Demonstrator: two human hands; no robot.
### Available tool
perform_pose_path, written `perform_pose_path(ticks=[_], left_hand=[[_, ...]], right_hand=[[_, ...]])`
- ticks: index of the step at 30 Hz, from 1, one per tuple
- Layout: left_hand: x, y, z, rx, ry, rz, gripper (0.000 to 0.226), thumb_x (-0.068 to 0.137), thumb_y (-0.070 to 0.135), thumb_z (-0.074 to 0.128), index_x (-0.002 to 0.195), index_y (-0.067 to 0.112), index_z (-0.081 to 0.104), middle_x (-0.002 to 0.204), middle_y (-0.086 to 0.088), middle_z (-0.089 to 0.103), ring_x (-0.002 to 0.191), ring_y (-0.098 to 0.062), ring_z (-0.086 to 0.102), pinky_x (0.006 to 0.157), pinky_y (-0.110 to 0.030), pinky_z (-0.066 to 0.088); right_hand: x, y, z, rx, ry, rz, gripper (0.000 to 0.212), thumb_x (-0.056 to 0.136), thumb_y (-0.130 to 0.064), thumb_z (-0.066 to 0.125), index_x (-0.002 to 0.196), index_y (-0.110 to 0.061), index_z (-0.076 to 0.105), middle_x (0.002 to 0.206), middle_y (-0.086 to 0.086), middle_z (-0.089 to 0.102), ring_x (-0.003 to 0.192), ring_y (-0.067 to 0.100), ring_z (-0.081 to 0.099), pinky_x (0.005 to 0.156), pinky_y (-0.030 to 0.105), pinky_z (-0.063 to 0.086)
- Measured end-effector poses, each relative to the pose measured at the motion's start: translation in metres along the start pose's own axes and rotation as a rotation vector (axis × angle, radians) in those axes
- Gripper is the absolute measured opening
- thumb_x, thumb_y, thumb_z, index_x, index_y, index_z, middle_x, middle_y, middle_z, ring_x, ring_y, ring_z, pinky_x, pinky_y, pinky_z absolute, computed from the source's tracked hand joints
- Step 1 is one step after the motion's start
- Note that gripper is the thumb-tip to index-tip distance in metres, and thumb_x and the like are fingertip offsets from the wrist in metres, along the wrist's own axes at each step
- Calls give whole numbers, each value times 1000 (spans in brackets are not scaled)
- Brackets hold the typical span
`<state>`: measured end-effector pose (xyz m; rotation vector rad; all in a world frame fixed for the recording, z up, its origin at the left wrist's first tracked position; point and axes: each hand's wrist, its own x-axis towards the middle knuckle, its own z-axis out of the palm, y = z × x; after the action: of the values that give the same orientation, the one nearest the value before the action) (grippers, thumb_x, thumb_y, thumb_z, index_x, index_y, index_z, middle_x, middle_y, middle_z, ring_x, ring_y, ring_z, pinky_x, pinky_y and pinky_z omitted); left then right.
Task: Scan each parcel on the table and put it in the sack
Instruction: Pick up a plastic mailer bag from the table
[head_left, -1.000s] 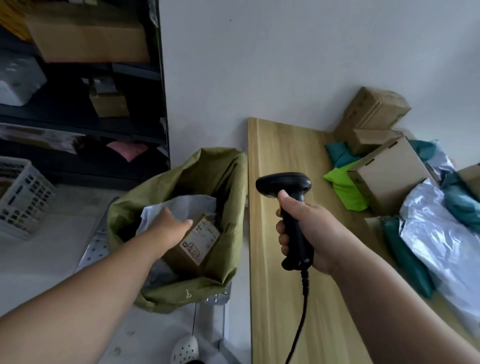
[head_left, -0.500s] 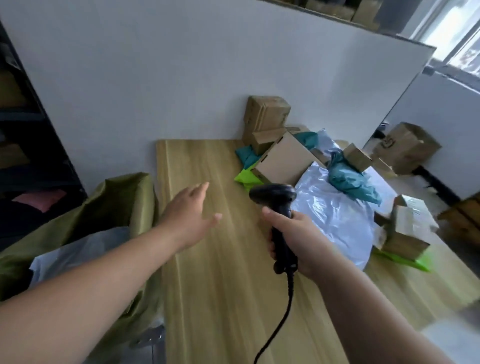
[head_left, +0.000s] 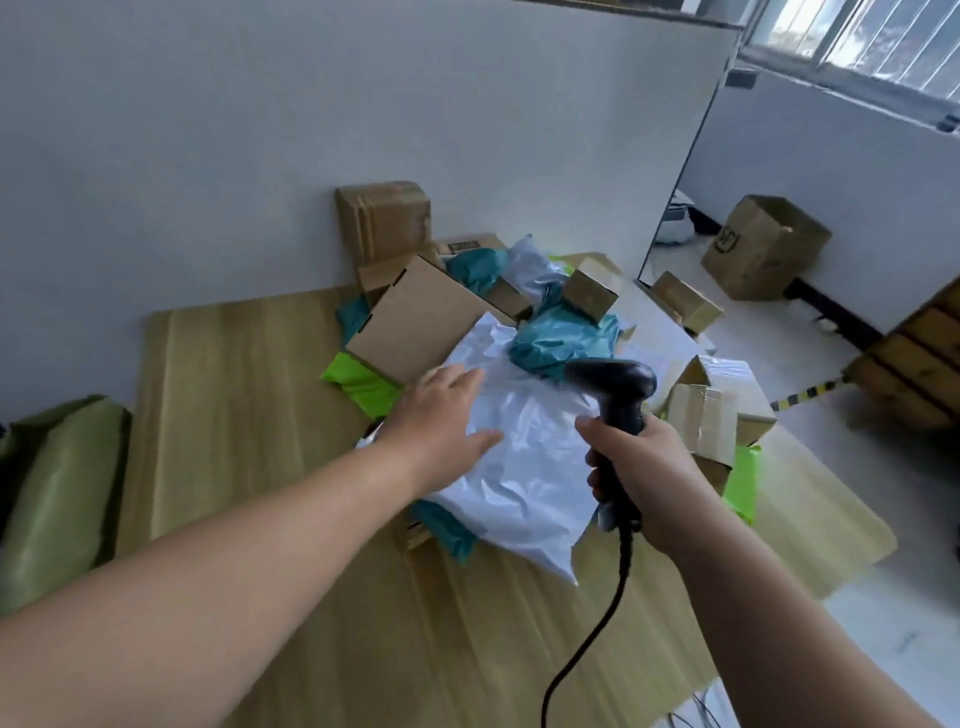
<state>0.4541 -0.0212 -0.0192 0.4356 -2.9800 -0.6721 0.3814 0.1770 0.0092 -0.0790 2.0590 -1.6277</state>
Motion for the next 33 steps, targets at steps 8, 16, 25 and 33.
perform_pose_path(ticks=[8, 16, 25, 33], left_hand=[[109, 66, 28, 245, -17, 112, 79, 89, 51, 54, 151, 22, 15, 158, -7, 16, 145, -28, 12, 116, -42, 15], [166, 58, 65, 322, -140, 0, 72, 88, 27, 57, 149, 31, 20, 156, -6, 18, 142, -29, 18, 111, -47, 27], [162, 35, 45, 90, 96, 65, 45, 94, 8, 43, 137, 20, 51, 146, -3, 46, 133, -25, 42, 109, -34, 33], [117, 15, -25, -98, 375, 12, 32, 94, 10, 47, 121, 15, 64, 113, -14, 68, 101, -36, 62, 86, -42, 50]], right_hand=[[50, 6, -56, 167, 47, -18, 18, 90, -20, 70, 87, -11, 54, 55, 0, 53, 44, 16, 47, 42, 28, 42], [78, 19, -77, 211, 73, -34, 18, 90, -19, 69, 83, -10, 54, 54, 0, 53, 41, 16, 48, 40, 26, 42], [75, 8, -75, 215, 64, -28, 19, 91, -21, 69, 85, -11, 54, 56, 2, 52, 44, 17, 47, 42, 29, 44], [47, -27, -42, 218, 3, -63, 20, 91, -22, 68, 89, -11, 52, 56, 2, 50, 45, 16, 46, 45, 32, 42]])
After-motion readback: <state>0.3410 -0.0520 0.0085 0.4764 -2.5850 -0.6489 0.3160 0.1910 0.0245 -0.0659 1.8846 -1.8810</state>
